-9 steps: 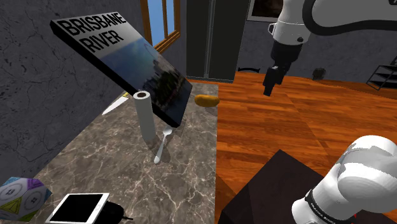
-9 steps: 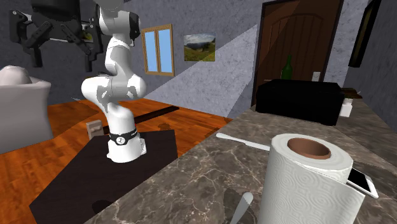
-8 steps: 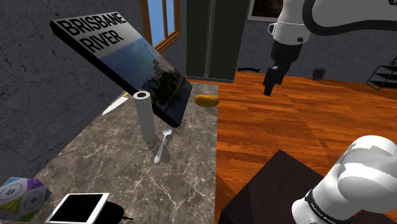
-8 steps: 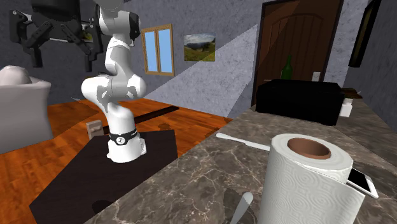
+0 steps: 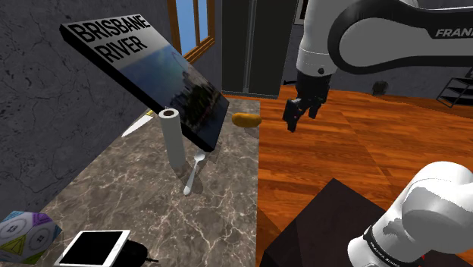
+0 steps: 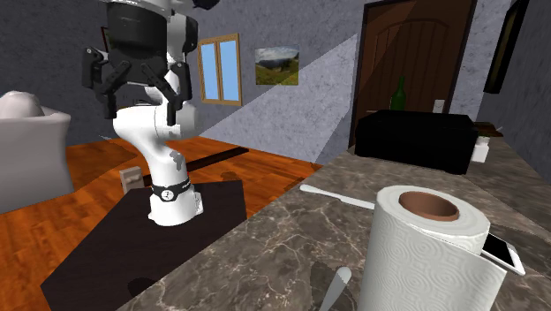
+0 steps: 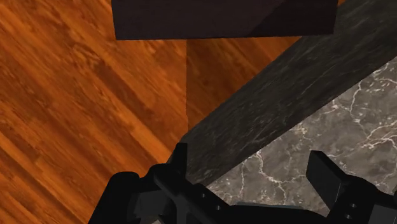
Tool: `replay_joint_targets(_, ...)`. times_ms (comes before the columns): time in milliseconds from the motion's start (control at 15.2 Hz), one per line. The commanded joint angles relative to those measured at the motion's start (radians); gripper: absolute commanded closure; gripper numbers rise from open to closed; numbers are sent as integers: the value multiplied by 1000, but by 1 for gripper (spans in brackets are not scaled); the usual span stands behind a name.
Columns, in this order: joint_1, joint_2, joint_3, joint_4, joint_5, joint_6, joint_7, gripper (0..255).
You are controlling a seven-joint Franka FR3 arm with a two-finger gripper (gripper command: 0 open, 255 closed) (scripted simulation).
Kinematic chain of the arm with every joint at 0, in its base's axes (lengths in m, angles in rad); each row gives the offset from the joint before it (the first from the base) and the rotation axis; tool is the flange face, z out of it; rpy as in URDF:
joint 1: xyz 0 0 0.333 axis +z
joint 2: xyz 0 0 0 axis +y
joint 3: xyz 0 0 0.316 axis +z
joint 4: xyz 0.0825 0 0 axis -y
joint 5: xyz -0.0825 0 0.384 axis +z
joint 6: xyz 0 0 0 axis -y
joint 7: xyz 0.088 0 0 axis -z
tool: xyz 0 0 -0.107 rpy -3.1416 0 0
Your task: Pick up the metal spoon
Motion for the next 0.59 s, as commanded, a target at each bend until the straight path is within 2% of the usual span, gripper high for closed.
replay_joint_targets(0,-4,44,61,8,24,34,104,0)
replay_joint_targets(264,-25,149,169,43,45,100,291,0)
replay_joint_targets(528,-59,284,278,108,32,161,486,0)
